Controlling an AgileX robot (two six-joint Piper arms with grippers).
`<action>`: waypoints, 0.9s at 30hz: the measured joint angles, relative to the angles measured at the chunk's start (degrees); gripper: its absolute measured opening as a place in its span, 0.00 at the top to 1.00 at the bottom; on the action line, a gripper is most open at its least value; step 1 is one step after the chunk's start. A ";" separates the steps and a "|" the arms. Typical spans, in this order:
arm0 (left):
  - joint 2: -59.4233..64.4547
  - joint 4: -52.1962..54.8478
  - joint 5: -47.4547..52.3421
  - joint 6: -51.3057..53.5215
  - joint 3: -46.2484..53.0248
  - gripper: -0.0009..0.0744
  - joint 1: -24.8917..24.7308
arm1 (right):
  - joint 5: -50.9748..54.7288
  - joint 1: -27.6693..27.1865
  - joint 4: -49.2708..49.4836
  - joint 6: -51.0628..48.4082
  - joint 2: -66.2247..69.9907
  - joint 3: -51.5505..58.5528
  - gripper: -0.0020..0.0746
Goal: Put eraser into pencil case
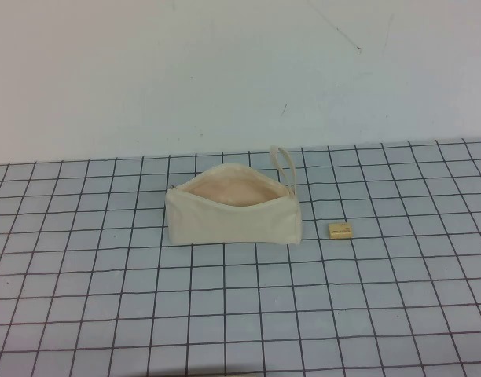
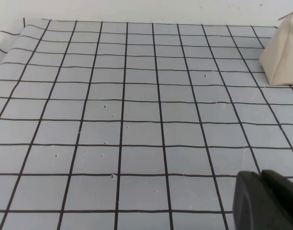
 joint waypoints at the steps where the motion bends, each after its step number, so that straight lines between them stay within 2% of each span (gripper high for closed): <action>1: 0.00 0.00 0.00 0.00 0.00 0.99 0.00 | 0.00 0.00 0.00 0.00 0.00 0.00 0.98; 27: 0.00 0.00 0.00 0.00 0.00 0.99 0.00 | -0.33 0.00 -5.75 -0.22 0.00 0.10 0.98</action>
